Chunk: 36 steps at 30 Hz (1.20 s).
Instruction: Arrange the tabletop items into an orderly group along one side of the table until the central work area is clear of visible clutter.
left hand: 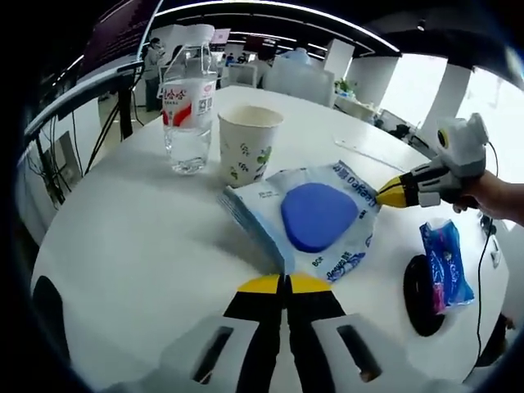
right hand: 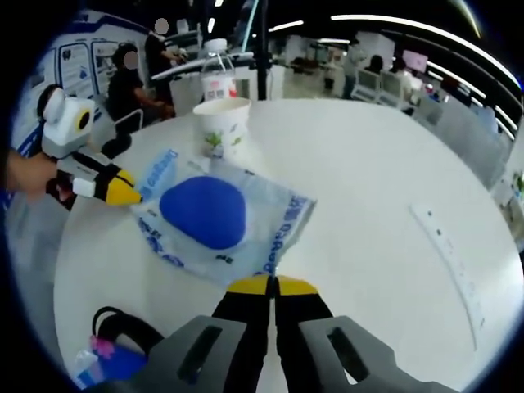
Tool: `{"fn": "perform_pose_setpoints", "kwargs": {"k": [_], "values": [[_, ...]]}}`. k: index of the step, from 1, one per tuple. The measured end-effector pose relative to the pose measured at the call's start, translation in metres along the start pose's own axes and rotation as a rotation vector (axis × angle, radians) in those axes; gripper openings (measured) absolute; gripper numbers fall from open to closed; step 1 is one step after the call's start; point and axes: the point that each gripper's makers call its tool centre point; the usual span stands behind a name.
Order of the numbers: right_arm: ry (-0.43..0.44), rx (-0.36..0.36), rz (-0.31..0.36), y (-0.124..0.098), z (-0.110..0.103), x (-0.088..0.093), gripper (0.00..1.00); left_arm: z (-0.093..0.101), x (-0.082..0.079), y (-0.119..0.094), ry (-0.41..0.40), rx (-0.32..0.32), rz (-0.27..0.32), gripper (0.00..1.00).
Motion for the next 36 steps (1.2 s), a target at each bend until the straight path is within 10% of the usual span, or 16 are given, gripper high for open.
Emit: {"fn": "perform_pose_setpoints", "kwargs": {"k": [36], "values": [[0.048,0.070,0.036,-0.068,-0.003,-0.003,0.00,0.031,-0.036,-0.036,0.064,0.059,0.050,0.00]]}}
Point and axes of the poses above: the point that each gripper's makers call its tool centre point, and the gripper's own axes: y roughly forward along the fingers, z roughly to its right, x roughly out of its underside, and after that the axes turned 10 degrees about -z, right-handed
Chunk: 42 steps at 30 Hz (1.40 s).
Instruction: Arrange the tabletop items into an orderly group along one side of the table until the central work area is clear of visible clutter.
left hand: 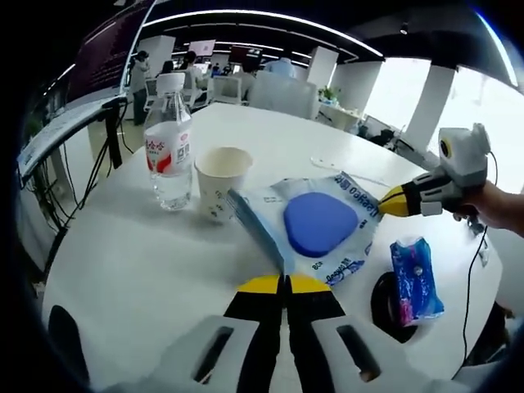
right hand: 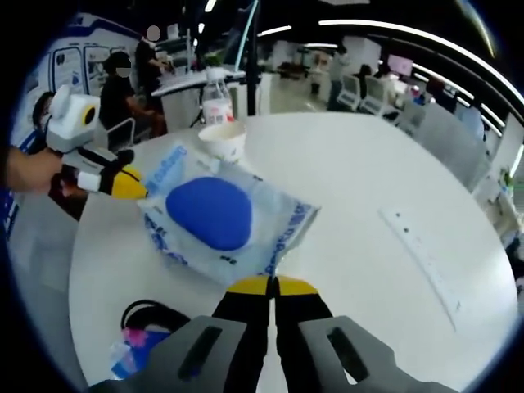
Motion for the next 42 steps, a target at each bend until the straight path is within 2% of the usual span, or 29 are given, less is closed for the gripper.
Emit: {"fn": "perform_pose_setpoints", "kwargs": {"k": [9,28,42], "values": [[0.009,0.031,0.011,-0.021,0.000,0.003,0.00,0.012,-0.013,-0.010,0.039,0.029,0.009,0.00],[0.040,0.090,0.035,-0.068,-0.014,0.014,0.00,0.037,-0.022,-0.034,0.118,0.069,0.029,0.00],[0.078,0.117,0.042,-0.084,-0.018,0.017,0.00,0.042,-0.030,-0.037,0.187,0.101,0.006,0.00]]}}
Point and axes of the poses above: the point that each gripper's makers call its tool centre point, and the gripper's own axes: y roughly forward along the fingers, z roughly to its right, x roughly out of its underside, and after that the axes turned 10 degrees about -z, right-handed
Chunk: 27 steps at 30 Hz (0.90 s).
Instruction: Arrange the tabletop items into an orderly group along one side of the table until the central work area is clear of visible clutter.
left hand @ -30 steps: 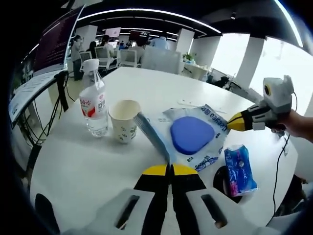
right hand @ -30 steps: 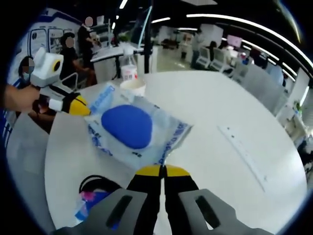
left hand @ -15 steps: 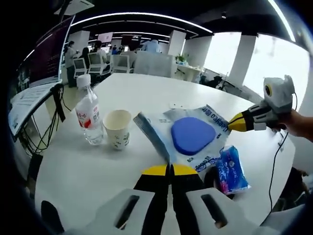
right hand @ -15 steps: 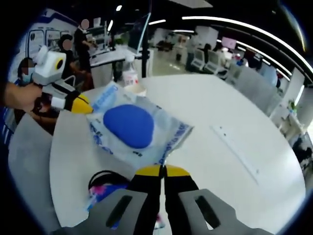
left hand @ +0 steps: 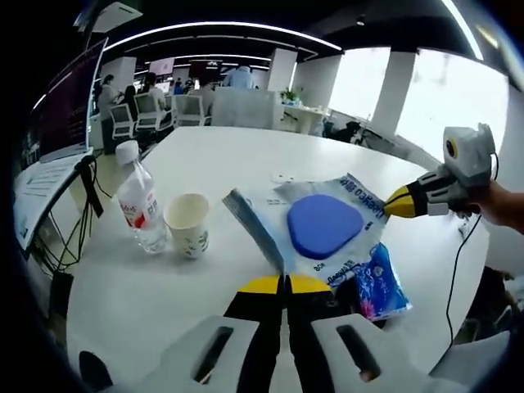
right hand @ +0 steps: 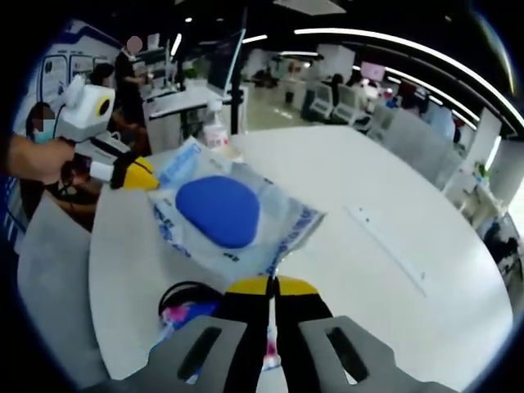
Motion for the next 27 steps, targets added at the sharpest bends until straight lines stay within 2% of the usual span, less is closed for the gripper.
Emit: {"fn": "perform_pose_setpoints", "kwargs": {"k": [10,15,27], "values": [[0.051,0.033,-0.011,-0.007,0.003,0.006,0.00,0.002,-0.013,0.007,0.055,0.040,-0.017,0.00],[0.063,0.049,-0.022,-0.006,0.003,0.007,0.00,0.001,-0.013,0.011,0.068,0.058,-0.026,0.00],[0.096,0.069,-0.037,0.004,-0.002,0.002,0.00,-0.014,-0.013,0.016,0.088,0.089,-0.043,0.00]]}}
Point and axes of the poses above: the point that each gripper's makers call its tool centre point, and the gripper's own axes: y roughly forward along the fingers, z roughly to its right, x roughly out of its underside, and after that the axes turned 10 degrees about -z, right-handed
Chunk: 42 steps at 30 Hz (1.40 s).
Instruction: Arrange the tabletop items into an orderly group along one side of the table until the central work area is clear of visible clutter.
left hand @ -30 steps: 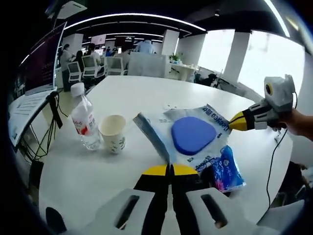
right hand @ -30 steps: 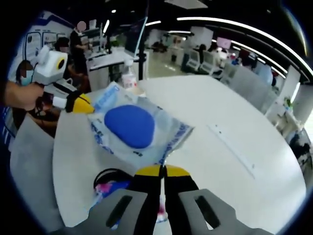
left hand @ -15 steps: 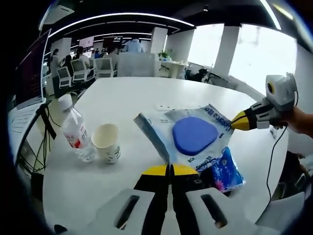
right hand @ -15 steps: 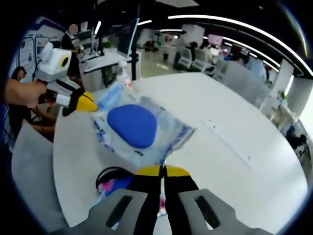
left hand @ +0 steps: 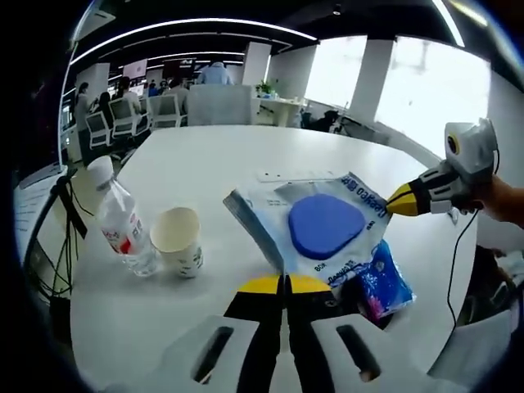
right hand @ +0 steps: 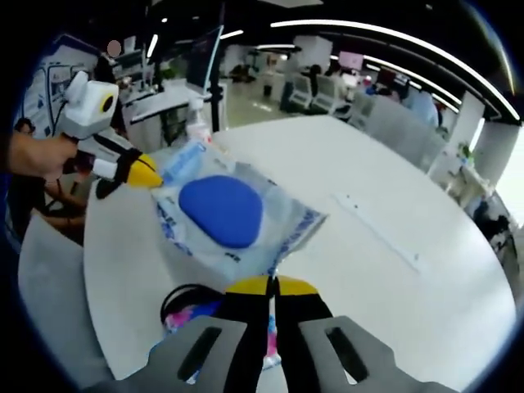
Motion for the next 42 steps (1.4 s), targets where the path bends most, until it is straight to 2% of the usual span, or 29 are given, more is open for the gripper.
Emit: {"fn": "perform_pose_setpoints", "kwargs": {"k": [21,34,42], "values": [[0.045,0.014,-0.042,0.028,0.001,0.002,0.00,-0.024,0.002,0.025,0.011,0.036,-0.029,0.00],[0.073,0.026,-0.060,0.040,0.002,0.008,0.00,-0.031,0.001,0.041,0.035,0.045,-0.046,0.00],[0.087,0.031,-0.063,0.046,0.006,0.011,0.00,-0.033,-0.002,0.050,0.049,0.029,-0.042,0.00]]}}
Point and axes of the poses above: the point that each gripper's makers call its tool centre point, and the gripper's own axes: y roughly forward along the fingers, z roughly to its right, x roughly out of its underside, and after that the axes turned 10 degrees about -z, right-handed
